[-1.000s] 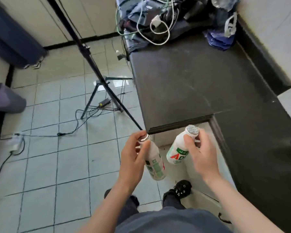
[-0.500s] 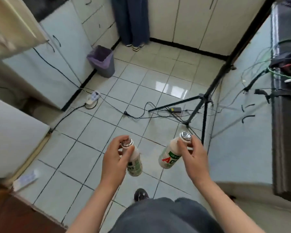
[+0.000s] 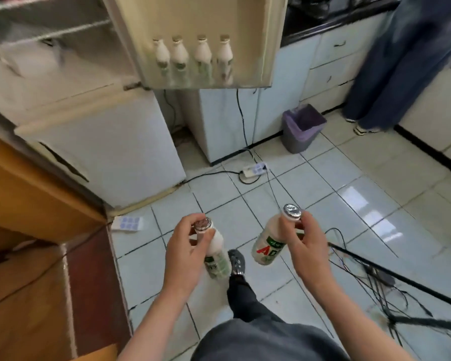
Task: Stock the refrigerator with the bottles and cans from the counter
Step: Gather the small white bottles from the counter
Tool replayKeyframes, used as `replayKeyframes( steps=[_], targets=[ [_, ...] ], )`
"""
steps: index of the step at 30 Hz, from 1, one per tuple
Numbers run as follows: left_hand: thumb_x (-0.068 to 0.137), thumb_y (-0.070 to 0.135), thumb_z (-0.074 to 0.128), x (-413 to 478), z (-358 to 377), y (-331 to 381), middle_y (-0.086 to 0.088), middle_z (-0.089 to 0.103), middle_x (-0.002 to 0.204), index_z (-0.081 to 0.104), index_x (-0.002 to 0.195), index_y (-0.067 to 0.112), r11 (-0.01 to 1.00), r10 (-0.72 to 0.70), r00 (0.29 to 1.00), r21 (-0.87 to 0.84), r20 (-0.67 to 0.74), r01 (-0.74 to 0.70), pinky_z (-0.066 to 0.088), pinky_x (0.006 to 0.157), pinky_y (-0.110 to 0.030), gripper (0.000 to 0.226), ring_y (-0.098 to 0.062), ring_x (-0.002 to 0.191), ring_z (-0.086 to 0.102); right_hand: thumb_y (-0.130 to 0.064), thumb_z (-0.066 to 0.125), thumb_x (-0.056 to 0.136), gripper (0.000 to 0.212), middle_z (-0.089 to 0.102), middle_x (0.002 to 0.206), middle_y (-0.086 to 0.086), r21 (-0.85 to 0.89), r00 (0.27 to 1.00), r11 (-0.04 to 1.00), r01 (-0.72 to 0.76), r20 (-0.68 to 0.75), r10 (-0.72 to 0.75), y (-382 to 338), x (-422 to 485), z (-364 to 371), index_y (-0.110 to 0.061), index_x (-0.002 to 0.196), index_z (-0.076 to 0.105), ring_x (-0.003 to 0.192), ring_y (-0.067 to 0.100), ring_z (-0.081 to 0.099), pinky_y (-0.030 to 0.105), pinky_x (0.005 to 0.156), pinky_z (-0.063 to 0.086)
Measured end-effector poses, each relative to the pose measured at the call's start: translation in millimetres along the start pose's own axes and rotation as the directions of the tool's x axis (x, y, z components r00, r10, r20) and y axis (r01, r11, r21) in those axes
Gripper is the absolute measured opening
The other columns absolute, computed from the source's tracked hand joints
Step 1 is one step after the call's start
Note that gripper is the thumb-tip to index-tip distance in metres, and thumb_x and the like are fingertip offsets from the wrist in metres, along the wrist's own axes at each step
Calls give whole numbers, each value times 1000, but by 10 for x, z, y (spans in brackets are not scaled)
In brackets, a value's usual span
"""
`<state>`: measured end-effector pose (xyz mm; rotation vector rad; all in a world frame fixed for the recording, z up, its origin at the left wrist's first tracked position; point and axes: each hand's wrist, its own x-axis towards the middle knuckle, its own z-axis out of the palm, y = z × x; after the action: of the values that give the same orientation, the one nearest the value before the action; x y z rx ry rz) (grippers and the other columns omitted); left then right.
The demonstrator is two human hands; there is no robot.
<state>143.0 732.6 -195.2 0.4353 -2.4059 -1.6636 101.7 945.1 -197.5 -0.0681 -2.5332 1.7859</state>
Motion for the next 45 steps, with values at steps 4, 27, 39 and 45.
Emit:
replayKeyframes(
  steps=[4, 27, 39, 45],
  targets=[
    [89, 19, 62, 860, -211, 124, 20, 61, 103, 54, 99, 45, 1000, -6, 993, 18, -116, 8, 44, 72, -7, 29, 6, 94, 56, -41, 52, 90, 5, 61, 92, -8, 24, 992, 997, 80, 101, -82, -311, 928, 486, -36, 89, 55, 81, 4, 56, 25, 66, 46],
    [83, 27, 67, 4307, -1007, 682, 27, 61, 101, 56, 99, 48, 972, 196, 967, -96, -164, -214, 47, 77, -15, 28, 1, 91, 59, -43, 50, 87, 13, 59, 87, -13, 46, 931, 936, 350, -124, -342, -1695, 3807, 1876, -33, 92, 56, 83, 9, 57, 17, 69, 47],
    [84, 31, 61, 5833, -1144, 1376, 21, 60, 108, 55, 107, 50, 816, 547, 837, -218, -12, -536, 47, 91, -26, 30, -9, 104, 59, -38, 53, 87, 19, 54, 87, -20, -1, 795, 933, 359, -523, -306, -2234, 4711, 2325, -22, 98, 56, 84, -3, 54, 10, 74, 45],
    [83, 33, 60, 6127, -821, 1265, 18, 61, 111, 56, 109, 46, 861, 489, 865, -224, 116, -457, 49, 95, -36, 29, -9, 107, 60, -33, 56, 88, 8, 57, 86, -16, -148, 844, 943, 298, -421, -333, -2182, 5080, 2307, -27, 92, 53, 85, -5, 55, 3, 69, 39]
  ],
)
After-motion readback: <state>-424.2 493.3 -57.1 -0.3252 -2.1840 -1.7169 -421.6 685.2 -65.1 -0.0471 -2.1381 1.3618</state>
